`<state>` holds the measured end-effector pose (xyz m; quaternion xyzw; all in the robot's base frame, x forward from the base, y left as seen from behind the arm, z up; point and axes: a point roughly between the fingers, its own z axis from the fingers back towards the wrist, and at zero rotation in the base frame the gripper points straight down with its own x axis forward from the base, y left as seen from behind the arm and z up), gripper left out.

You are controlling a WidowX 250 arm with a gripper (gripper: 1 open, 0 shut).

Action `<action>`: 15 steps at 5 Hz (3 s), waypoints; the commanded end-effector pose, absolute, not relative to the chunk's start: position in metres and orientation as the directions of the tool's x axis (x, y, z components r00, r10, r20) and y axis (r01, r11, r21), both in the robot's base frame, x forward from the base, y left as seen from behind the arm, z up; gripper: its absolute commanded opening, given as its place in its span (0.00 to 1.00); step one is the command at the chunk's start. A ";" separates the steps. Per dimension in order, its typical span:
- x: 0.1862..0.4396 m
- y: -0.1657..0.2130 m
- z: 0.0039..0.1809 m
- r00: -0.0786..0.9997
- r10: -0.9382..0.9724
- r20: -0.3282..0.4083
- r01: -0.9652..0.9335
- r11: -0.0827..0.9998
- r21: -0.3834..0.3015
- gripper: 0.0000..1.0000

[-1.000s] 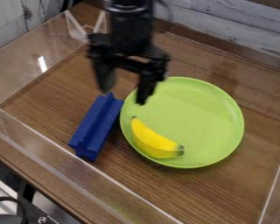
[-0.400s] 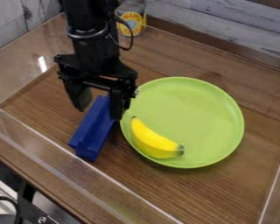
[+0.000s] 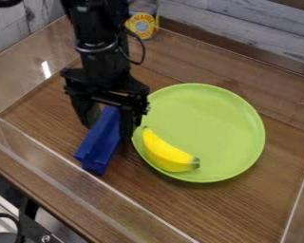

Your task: Put the blue object in the green plate

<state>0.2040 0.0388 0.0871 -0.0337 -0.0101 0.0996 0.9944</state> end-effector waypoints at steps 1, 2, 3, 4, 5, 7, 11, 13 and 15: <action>0.206 0.041 0.086 0.978 0.205 0.029 -0.203 0.976 -0.073 1.00; 0.206 0.041 0.080 0.977 0.212 0.026 -0.209 0.975 -0.078 1.00; 0.205 0.043 0.075 0.975 0.221 0.024 -0.219 0.972 -0.083 1.00; 0.205 0.044 0.070 0.972 0.232 0.024 -0.229 0.969 -0.088 1.00; 0.206 0.045 0.066 0.970 0.240 0.025 -0.237 0.967 -0.095 1.00; 0.206 0.046 0.061 0.969 0.246 0.026 -0.242 0.965 -0.105 1.00; 0.207 0.045 0.057 0.966 0.259 0.020 -0.255 0.959 -0.122 1.00; 0.207 0.046 0.052 0.963 0.268 0.019 -0.264 0.956 -0.125 1.00; 0.208 0.046 0.042 0.959 0.282 0.021 -0.277 0.952 -0.129 1.00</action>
